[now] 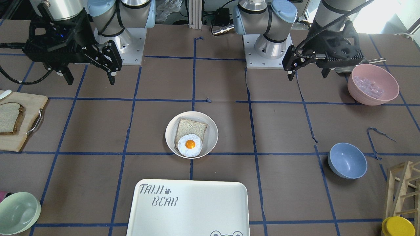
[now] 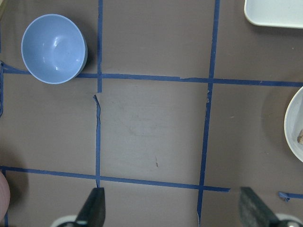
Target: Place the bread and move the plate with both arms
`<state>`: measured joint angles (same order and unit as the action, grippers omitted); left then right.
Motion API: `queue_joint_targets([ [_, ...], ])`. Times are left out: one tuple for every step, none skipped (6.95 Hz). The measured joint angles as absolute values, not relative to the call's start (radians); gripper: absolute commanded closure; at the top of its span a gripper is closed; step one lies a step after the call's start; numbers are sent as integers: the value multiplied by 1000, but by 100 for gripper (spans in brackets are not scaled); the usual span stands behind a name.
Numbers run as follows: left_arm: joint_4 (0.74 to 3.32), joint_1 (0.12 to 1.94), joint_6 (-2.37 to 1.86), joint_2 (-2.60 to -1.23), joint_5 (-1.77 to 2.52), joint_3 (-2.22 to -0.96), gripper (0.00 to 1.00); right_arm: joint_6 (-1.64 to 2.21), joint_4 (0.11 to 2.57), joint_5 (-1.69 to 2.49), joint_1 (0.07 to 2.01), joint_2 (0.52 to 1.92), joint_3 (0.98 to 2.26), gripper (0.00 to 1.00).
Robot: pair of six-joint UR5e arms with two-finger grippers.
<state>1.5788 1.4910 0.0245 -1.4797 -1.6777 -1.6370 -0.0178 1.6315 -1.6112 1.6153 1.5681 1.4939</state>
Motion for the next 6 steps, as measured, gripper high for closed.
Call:
queue_joint_targets([
  [1577, 1492, 24, -1483, -1676, -1637, 0, -18, 1630, -1612, 1615, 1567, 1497, 0],
  [1575, 1493, 23, -1487, -1673, -1638, 0, -18, 1624, -1616, 1615, 1567, 1499, 0],
  [1574, 1493, 23, -1490, -1671, -1638, 0, -18, 1615, -1629, 1616, 1566, 1499, 0],
  [1574, 1494, 24, -1491, -1670, -1637, 0, -18, 1611, -1643, 1617, 1566, 1498, 0],
  [1573, 1494, 24, -1491, -1670, -1637, 0, -18, 1612, -1646, 1617, 1566, 1496, 0],
  [1573, 1494, 24, -1490, -1669, -1636, 0, -26, 1619, -1641, 1613, 1564, 1498, 0],
])
